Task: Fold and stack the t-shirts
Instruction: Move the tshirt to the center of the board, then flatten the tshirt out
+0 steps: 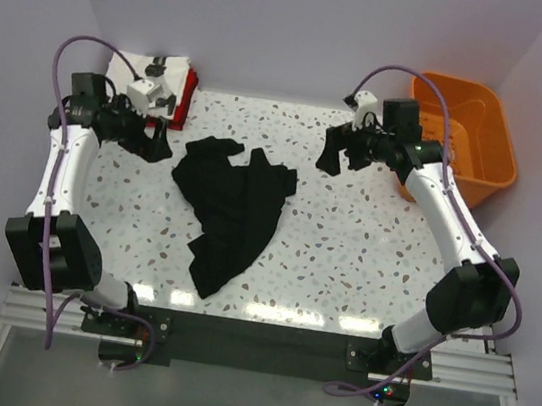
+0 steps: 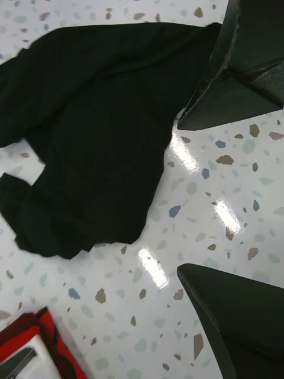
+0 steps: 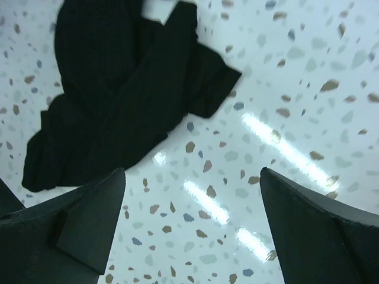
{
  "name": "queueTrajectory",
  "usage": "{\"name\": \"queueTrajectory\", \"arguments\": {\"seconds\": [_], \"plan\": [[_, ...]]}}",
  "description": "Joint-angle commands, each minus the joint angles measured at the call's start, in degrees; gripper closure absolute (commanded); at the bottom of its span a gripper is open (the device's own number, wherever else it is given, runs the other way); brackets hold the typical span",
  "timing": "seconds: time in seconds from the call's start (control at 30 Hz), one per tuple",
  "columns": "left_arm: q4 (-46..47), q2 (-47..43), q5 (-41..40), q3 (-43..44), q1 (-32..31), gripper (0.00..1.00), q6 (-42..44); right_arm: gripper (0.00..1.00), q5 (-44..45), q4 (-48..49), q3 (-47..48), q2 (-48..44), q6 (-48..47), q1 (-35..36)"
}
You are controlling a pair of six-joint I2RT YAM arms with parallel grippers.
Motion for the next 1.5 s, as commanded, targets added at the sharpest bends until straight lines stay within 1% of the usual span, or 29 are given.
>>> {"name": "queueTrajectory", "arguments": {"seconds": [0.0,0.07,0.13,0.2,0.23,0.3,0.33,0.4,0.57,0.6,0.67,0.73,0.77,0.8,0.87,0.9,0.93,0.97,1.03,1.07,1.1,1.13,1.17,1.2,1.27,1.3,1.33,1.4,1.47], "plan": [[-3.68,-3.51,-1.94,-6.48,-3.03,0.0,11.57,0.01,1.58,-3.0,-2.55,2.63,-1.26,0.71],[-4.3,-4.04,-2.91,-9.04,-6.19,0.0,14.91,0.02,1.76,-2.38,-4.13,6.22,-0.81,1.24],[-4.3,-4.22,-4.23,-13.25,-8.65,0.03,17.02,0.04,2.29,0.33,-4.92,8.95,1.21,2.12],[-2.99,-4.39,-5.71,-16.16,-12.34,0.07,16.77,0.06,2.64,2.18,-4.4,12.98,2.79,2.99],[-0.46,-4.48,-6.16,-18.7,-13.22,0.09,15.12,0.09,2.99,4.11,-3.35,14.31,3.23,3.26],[2.89,-4.13,-6.86,-20.13,-13.23,0.11,12.65,0.11,3.61,5.96,-1.68,18.69,4.55,3.88],[6.3,-3.78,-7.48,-20.22,-13.23,0.12,11.33,0.14,3.52,7.28,-0.54,20.11,4.55,3.88],[9.57,-1.24,-9.58,-19.17,-13.23,0.15,6.77,0.15,2.57,7.47,4.2,25.37,8.32,4.23],[16.08,8.95,-15.29,-9.51,-13.23,0.14,-1.15,0.18,1.15,9.13,14.22,33.65,10.35,6.95],[17.92,10.53,-16.09,-6.19,-13.15,0.13,-2.99,0.18,1.15,9.4,16.76,36.01,10.36,7.83],[19.08,15.89,-17.58,-2.31,-13.23,0.11,-4.06,0.18,1.15,9.31,19.49,38.31,10.62,8.53],[18.64,22.28,-18.03,4.46,-13.15,0.1,-4.76,0.2,0.98,8.52,23.09,41.29,10.79,9.5],[18.55,24.33,-18.64,6.74,-13.14,0.1,-5.11,0.23,0.97,8.0,24.24,42.35,10.71,9.85],[17.68,26.35,-18.38,11.29,-13.23,0.1,-5.38,0.29,1.06,6.86,25.82,43.15,10.62,10.03],[17.15,31.62,-16.55,14.92,-13.23,0.1,-5.73,0.35,0.71,5.36,26.8,44.99,9.92,10.12],[16.36,33.21,-16.1,17.81,-13.23,0.1,-5.82,0.43,0.62,4.57,26.54,45.17,9.66,10.12],[16.18,35.66,-16.18,19.4,-14.54,0.1,-5.91,0.47,0.19,4.3,26.1,44.83,9.04,10.12],[16.0,36.64,-16.18,19.42,-14.64,0.1,-5.91,0.49,-0.25,3.95,25.75,44.48,8.78,10.21],[14.95,38.75,-16.01,20.21,-14.9,0.13,-5.12,0.59,-0.87,2.64,24.0,43.69,7.99,10.12],[14.51,39.02,-15.75,20.12,-14.9,0.15,-4.94,0.62,-0.96,2.02,23.38,42.55,6.94,10.12],[13.29,39.2,-15.4,19.86,-14.81,0.23,-4.07,0.67,-1.13,0.89,22.51,42.02,6.41,10.12],[12.58,39.03,-14.35,19.6,-14.9,0.28,-3.54,0.72,-1.14,0.26,22.15,41.4,5.88,10.03],[11.71,38.59,-13.82,18.9,-14.9,0.34,-2.93,0.81,-1.4,-0.52,21.88,40.96,5.26,9.86],[10.39,38.06,-13.55,18.28,-14.73,0.53,-1.96,1.0,-1.49,-2.45,21.53,40.0,5.35,9.77],[9.94,35.17,-13.11,15.75,-14.46,0.68,-1.16,1.0,-1.49,-4.48,21.18,38.85,2.72,9.07],[9.59,33.85,-12.67,14.68,-13.77,0.81,-0.47,1.0,-1.84,-6.31,20.57,37.11,2.1,8.72],[9.33,30.62,-12.15,13.63,-13.67,0.87,-0.2,1.0,-1.75,-7.29,20.3,36.22,1.31,8.28],[8.88,24.83,-10.74,10.12,-11.05,1.0,0.5,1.0,-1.31,-10.53,19.08,32.37,-1.59,6.79],[7.14,20.68,-10.3,5.81,-9.55,1.0,1.64,1.0,-0.35,-14.74,17.5,29.28,-5.62,4.94]]}}
